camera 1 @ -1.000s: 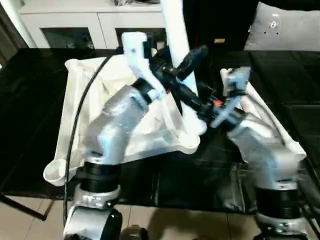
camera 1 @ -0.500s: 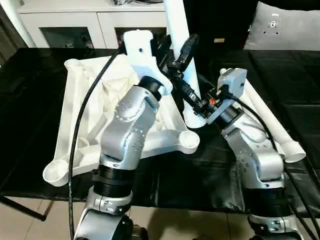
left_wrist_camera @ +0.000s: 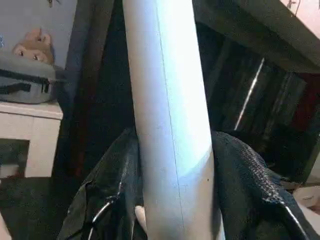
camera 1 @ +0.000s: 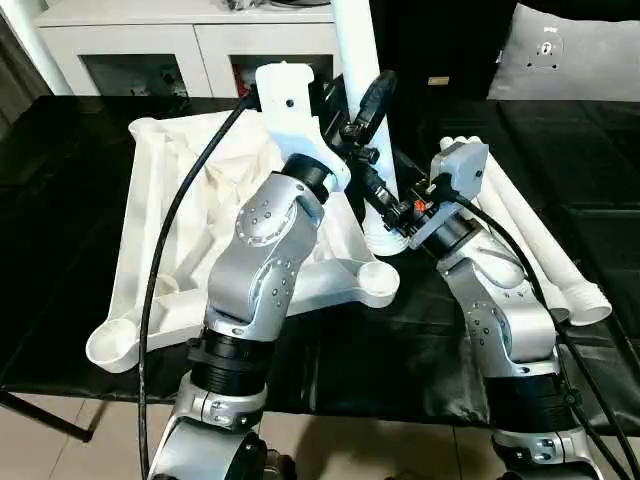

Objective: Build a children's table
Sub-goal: Pick table leg

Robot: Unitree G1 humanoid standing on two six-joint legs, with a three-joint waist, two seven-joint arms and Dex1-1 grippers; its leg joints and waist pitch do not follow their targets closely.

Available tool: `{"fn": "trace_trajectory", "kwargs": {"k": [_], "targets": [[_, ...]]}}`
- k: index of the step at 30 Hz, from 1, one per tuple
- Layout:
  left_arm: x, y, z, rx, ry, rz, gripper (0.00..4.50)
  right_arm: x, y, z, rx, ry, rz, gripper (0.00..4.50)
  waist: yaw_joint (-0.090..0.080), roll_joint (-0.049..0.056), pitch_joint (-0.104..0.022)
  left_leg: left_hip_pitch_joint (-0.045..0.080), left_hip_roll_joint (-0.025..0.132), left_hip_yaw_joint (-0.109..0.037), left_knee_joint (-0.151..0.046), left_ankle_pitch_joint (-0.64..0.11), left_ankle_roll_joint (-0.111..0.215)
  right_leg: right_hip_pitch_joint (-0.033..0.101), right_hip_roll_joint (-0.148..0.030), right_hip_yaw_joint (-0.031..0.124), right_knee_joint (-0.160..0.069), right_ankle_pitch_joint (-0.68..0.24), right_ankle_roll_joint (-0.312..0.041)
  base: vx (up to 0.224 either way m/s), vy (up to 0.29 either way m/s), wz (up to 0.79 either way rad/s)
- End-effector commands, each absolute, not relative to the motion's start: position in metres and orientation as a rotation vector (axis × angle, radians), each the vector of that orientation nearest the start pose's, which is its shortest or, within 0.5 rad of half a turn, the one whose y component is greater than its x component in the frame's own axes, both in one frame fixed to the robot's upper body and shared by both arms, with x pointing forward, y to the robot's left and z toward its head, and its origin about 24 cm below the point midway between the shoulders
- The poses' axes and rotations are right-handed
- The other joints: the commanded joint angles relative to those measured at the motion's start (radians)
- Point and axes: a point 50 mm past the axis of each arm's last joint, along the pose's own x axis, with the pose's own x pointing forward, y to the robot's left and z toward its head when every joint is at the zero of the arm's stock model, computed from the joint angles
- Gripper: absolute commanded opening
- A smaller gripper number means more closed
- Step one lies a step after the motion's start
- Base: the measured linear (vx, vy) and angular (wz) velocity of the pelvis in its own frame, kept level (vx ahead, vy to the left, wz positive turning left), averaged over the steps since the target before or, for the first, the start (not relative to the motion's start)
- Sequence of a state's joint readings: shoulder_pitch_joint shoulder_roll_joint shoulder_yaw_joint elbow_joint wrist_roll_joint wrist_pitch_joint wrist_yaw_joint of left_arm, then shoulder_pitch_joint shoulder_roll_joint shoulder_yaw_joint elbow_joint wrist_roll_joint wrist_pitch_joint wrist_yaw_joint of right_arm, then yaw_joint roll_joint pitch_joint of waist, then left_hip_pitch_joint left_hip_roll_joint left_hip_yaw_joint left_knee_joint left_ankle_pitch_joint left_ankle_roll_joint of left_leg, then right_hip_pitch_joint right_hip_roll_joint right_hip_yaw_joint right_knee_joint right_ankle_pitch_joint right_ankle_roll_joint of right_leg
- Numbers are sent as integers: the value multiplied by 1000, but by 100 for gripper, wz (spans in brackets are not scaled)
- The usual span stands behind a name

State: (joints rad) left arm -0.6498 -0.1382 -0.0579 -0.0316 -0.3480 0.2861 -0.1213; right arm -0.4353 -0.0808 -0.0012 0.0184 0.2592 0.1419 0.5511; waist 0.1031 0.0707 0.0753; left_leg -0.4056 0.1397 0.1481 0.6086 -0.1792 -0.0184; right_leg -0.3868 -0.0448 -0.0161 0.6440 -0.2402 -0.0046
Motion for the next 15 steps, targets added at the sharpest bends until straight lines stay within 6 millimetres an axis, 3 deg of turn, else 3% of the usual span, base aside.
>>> {"fn": "trace_trajectory", "kwargs": {"k": [1, 2, 4, 7, 13, 15], "targets": [[319, 35, 204, -456, -292, -544, 189, 311, -104, 157, 78, -342, 714, 185, -1, -25, -74, 15, 75, -24, -55, -60, 105, 49, -94, 38, -72, 62, -232, 0, 0, 0], [319, 36, 204, -473, -286, -541, 189, 311, -104, 157, 78, -343, 714, 185, -2, -18, -72, 14, 75, -24, -54, -60, 105, 46, -94, 39, -73, 59, -233, 0, 0, 0], [319, 38, 203, -498, -278, -534, 188, 312, -103, 158, 75, -346, 714, 185, -4, -22, -71, 15, 75, -24, -55, -67, 104, 47, -93, 39, -75, 56, -233, 0, 0, 0], [321, 39, 202, -509, -268, -522, 186, 312, -104, 158, 73, -345, 705, 185, -5, -19, -71, 14, 74, -25, -55, -64, 105, 48, -93, 39, -74, 57, -231, 0, 0, 0], [324, 44, 201, -509, -263, -485, 184, 313, -104, 156, 87, -315, 683, 185, -11, -23, -70, 13, 73, -25, -56, -69, 102, 50, -93, 39, -76, 51, -228, 0, 0, 0], [326, 47, 201, -493, -267, -467, 184, 315, -104, 155, 104, -302, 687, 255, -12, -26, -69, 14, 74, -25, -56, -69, 103, 49, -93, 39, -76, 50, -228, 0, 0, 0]]}}
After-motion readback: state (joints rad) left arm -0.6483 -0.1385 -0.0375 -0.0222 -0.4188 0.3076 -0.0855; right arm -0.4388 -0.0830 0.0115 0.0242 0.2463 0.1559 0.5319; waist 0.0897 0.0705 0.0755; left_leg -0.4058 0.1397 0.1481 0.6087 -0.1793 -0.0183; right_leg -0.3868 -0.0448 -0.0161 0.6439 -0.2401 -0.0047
